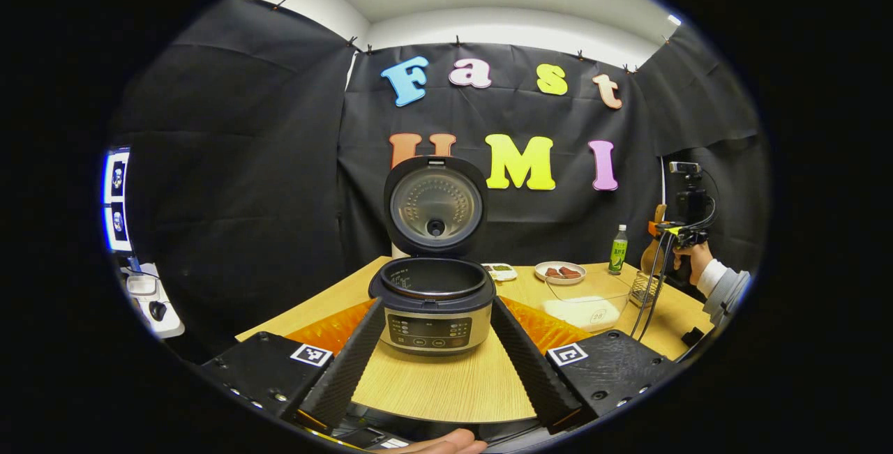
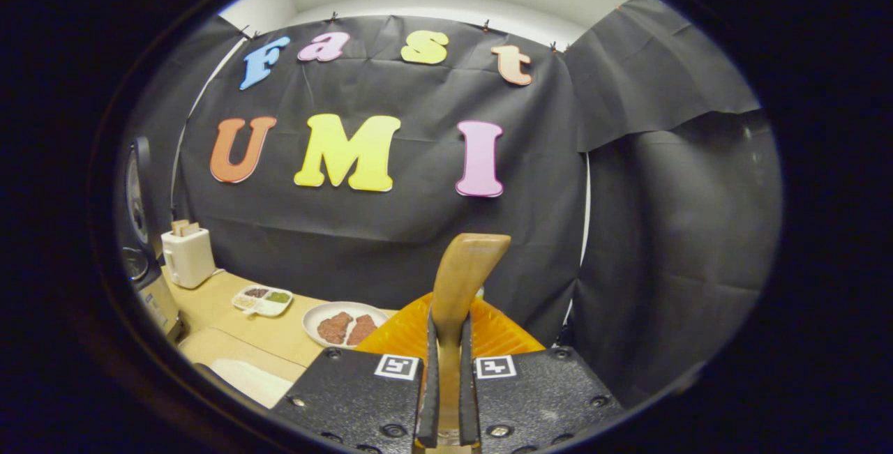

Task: Close the left gripper, press the button to open the rice cooker; take a wooden spoon from the chopstick holder with the right hand, scoop a spoonful of rice and pour it into the rice cooker, then put the wooden spoon back into the chopstick holder.

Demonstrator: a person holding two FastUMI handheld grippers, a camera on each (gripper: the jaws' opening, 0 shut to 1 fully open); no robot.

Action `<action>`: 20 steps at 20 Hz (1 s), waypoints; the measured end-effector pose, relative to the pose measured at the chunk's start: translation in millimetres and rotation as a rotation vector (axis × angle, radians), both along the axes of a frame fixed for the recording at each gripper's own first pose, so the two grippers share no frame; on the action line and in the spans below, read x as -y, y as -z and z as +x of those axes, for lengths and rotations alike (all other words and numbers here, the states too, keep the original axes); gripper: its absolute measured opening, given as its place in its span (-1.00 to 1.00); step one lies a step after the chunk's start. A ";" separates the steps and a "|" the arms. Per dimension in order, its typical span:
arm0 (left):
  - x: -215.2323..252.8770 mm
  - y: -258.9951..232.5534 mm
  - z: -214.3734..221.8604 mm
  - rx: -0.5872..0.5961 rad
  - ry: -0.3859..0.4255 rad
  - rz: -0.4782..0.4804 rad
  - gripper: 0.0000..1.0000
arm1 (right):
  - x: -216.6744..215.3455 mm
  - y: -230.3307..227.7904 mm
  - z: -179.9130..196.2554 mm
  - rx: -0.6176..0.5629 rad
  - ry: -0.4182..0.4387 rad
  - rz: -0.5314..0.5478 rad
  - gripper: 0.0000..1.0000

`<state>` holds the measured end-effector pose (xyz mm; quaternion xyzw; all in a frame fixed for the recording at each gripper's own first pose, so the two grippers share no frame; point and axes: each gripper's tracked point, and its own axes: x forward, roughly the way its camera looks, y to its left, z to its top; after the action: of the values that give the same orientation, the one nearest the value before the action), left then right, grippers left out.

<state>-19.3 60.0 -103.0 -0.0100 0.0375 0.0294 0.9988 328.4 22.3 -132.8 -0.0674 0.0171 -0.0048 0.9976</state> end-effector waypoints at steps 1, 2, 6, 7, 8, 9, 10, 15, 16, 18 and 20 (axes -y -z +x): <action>0.2 1.2 0.5 -0.003 0.001 0.001 0.94 | 4.5 6.6 2.5 -0.012 0.005 0.007 -0.67; -0.5 2.2 1.0 -0.006 0.000 0.002 0.94 | 7.0 15.6 4.4 -0.028 0.003 0.017 -0.67; -3.2 2.8 1.6 -0.006 -0.007 -0.005 0.94 | 18.9 49.3 8.9 -0.089 0.012 0.140 -0.67; -3.1 2.5 1.4 -0.007 -0.008 -0.005 0.94 | 23.8 58.2 10.7 -0.101 0.024 0.155 -0.66; -3.4 2.1 1.2 -0.007 -0.009 -0.003 0.94 | 24.0 67.4 11.7 -0.117 0.027 0.164 -0.66; -3.2 3.0 1.8 -0.008 -0.008 -0.001 0.94 | 25.1 75.4 12.7 -0.135 0.028 0.176 -0.66; -3.4 2.0 1.8 -0.007 -0.009 0.001 0.94 | 24.2 80.6 12.5 -0.149 0.023 0.189 -0.66; 8.6 2.7 3.8 -0.011 0.004 -0.005 0.94 | 25.4 82.2 8.7 -0.169 0.005 0.183 -0.55; 12.0 2.0 3.1 -0.013 0.007 0.005 0.94 | 25.1 73.2 5.2 -0.157 -0.006 0.177 -0.53; 15.7 -0.9 2.6 -0.005 0.006 0.022 0.94 | 31.5 58.5 2.3 -0.140 0.011 0.156 -0.38; 20.4 -3.4 1.1 0.002 0.015 0.025 0.94 | 38.0 45.0 -2.8 -0.132 0.036 0.124 -0.08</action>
<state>-18.2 39.6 -99.5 0.0026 0.0364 0.0225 0.9991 325.6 -15.7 -177.9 -0.0054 0.0843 -0.0172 0.9963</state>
